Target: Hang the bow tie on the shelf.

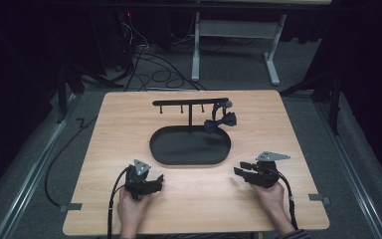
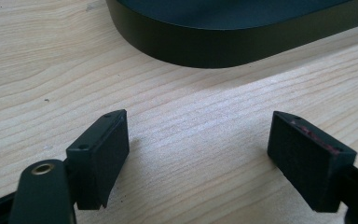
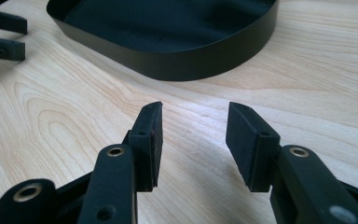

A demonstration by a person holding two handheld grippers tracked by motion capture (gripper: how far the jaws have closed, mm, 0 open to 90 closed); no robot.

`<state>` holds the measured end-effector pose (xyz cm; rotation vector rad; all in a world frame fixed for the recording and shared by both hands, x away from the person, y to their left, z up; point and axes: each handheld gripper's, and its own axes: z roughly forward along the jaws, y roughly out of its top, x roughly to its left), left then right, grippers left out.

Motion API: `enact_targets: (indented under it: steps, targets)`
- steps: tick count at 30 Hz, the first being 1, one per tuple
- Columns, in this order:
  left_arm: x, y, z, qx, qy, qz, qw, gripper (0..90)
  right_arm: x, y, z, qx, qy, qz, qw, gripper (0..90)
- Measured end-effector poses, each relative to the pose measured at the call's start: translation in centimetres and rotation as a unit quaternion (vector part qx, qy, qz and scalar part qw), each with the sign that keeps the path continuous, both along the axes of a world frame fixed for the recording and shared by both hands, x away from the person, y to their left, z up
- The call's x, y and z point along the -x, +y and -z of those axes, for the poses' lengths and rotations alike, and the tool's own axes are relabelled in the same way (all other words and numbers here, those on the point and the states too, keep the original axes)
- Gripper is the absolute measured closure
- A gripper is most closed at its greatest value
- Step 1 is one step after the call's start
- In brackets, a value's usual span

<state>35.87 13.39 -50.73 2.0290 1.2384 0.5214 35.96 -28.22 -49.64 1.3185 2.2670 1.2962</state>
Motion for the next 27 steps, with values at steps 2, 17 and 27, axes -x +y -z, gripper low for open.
enact_targets:
  steps: [2, 17, 27]
  targets:
    - [0.0, 0.0, 0.0, 0.000, 0.000, 0.000, 1.0000, 21.0, 0.0, 0.3, 0.1, 0.007, 0.001, -0.003, 1.0000, 57.8]
    - [0.0, 0.0, 0.0, 0.000, 0.000, 0.000, 1.0000, 21.0, 0.2, 2.0, 0.5, 0.073, -0.004, -0.007, 0.9973, 53.1]
    - [0.0, 0.0, 0.0, 0.000, 0.000, 0.000, 1.0000, 21.0, 0.7, 3.1, 0.6, 0.128, -0.033, -0.023, 0.9910, 44.0]
